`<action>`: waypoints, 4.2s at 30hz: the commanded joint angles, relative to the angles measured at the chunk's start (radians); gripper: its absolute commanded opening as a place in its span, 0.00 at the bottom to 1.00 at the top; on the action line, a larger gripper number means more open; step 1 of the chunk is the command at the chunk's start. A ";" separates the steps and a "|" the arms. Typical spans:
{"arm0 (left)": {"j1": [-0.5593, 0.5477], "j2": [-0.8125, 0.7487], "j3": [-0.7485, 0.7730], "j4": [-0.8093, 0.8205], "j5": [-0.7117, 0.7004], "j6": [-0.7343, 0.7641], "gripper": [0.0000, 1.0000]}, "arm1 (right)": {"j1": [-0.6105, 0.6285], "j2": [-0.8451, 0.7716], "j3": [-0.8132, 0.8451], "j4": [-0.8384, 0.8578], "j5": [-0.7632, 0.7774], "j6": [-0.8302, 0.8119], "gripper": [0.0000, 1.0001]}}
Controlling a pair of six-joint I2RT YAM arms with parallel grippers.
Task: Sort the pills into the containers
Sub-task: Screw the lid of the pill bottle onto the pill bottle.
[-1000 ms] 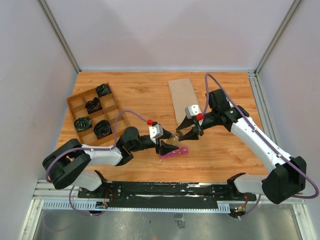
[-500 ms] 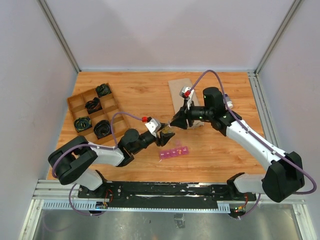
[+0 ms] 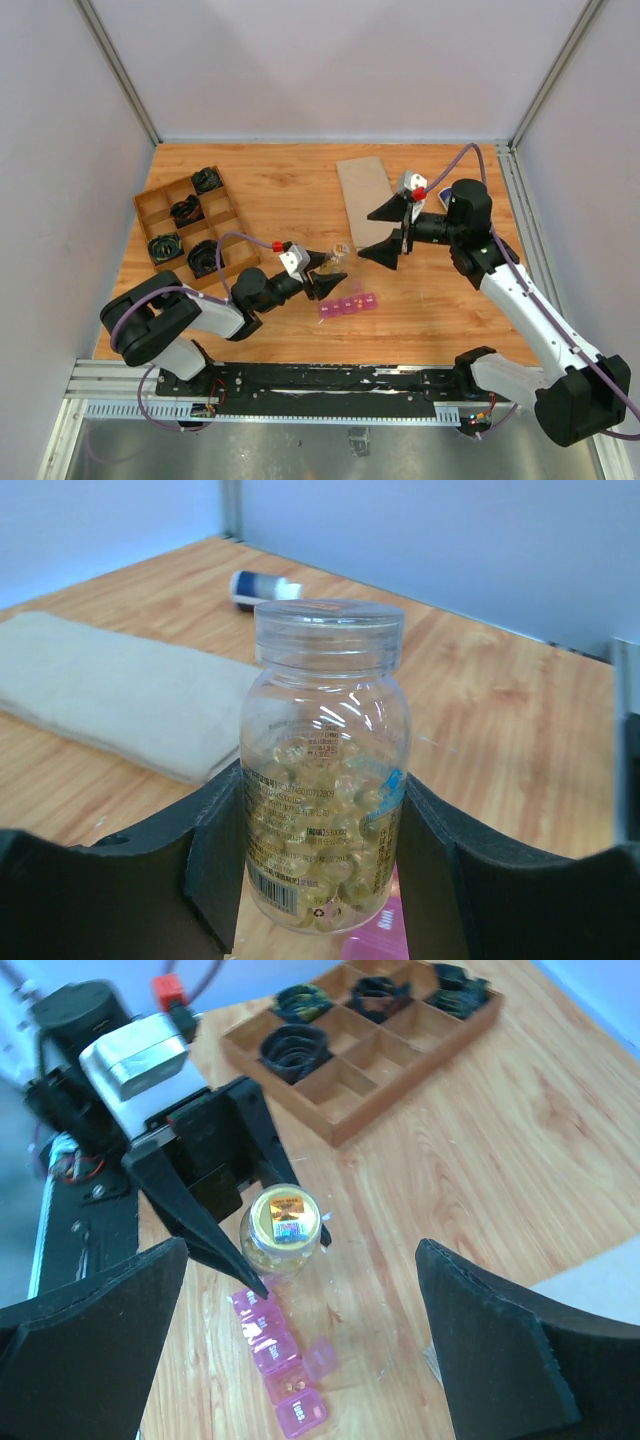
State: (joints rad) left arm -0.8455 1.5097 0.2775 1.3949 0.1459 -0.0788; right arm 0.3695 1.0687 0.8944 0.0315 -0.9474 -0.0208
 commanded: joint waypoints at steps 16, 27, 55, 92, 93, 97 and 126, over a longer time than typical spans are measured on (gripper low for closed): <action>0.004 -0.154 0.098 -0.360 0.490 0.049 0.00 | 0.110 0.079 0.088 -0.735 -0.406 -1.103 0.95; 0.004 -0.136 0.106 -0.330 0.514 0.030 0.00 | 0.147 0.112 0.094 -0.660 -0.341 -0.984 0.78; -0.030 -0.150 0.059 -0.190 0.149 0.012 0.00 | 0.147 0.154 0.084 -0.363 -0.150 -0.471 0.26; -0.076 -0.039 0.067 -0.210 0.337 0.002 0.00 | 0.007 0.057 -0.001 -0.544 -0.503 -0.921 0.99; -0.076 -0.040 0.068 -0.213 0.344 0.001 0.00 | 0.014 0.069 0.005 -0.580 -0.483 -0.947 0.99; -0.076 -0.044 0.071 -0.220 0.357 0.003 0.00 | 0.042 0.121 0.045 -0.663 -0.434 -1.007 0.97; -0.076 -0.072 0.079 -0.238 0.348 0.012 0.00 | 0.084 0.178 0.093 -0.677 -0.338 -0.946 0.57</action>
State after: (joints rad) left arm -0.9241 1.4612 0.3473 1.1198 0.4919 -0.0753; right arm 0.4366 1.2423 0.9546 -0.6411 -1.2911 -0.9855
